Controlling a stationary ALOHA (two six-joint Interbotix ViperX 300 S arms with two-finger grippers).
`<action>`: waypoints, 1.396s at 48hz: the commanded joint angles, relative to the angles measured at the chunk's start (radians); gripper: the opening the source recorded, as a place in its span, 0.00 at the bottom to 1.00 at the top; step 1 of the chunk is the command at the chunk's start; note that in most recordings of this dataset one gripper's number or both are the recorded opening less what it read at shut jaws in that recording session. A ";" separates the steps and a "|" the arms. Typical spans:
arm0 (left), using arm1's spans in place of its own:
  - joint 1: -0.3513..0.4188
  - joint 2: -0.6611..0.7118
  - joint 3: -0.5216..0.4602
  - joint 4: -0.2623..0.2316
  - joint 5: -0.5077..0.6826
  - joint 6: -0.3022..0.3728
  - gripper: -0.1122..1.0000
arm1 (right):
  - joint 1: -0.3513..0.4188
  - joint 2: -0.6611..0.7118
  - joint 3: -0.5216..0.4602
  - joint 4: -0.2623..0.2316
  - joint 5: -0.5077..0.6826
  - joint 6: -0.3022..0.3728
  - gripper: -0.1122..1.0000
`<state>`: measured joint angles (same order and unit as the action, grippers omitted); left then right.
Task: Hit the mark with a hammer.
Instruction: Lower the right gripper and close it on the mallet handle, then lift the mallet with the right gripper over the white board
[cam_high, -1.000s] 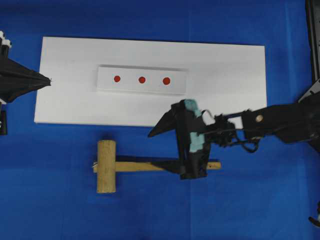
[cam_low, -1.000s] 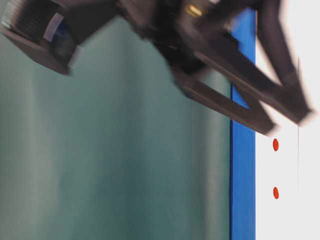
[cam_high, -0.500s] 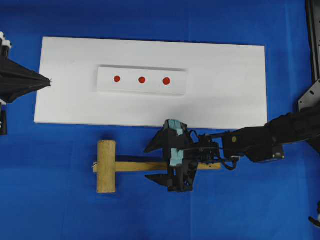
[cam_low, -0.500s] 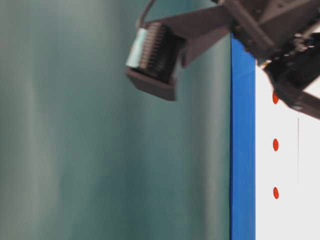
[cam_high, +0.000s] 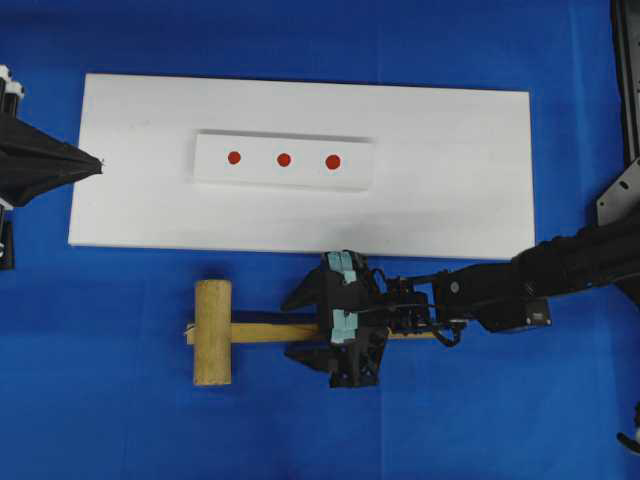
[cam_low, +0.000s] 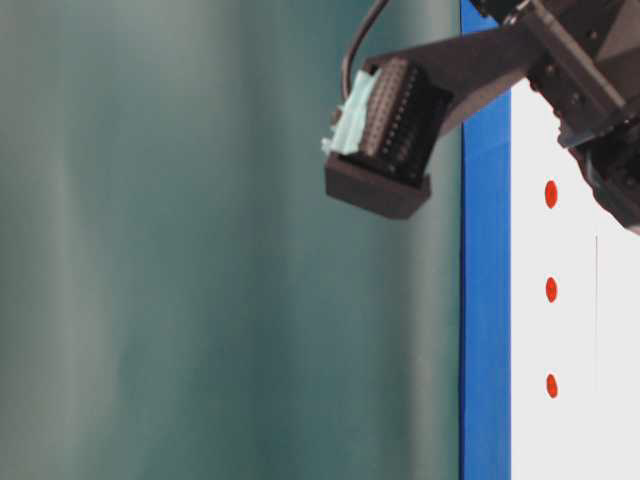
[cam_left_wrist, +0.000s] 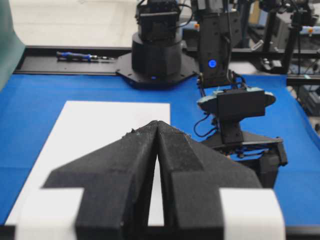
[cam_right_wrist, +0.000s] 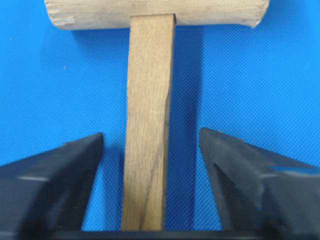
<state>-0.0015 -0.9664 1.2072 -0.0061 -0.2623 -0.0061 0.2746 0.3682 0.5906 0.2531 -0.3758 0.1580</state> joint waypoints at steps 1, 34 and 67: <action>-0.002 0.003 -0.012 -0.002 -0.005 -0.002 0.10 | 0.006 -0.011 -0.018 -0.011 0.005 -0.002 0.55; -0.002 0.003 -0.012 -0.002 -0.005 0.000 0.10 | -0.006 -0.238 -0.015 -0.012 0.112 -0.002 0.19; -0.002 0.002 -0.012 -0.002 0.003 -0.003 0.10 | -0.071 -0.453 -0.014 -0.025 0.258 -0.055 0.19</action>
<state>-0.0015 -0.9679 1.2072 -0.0061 -0.2546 -0.0077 0.2178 -0.0552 0.5890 0.2332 -0.1120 0.1089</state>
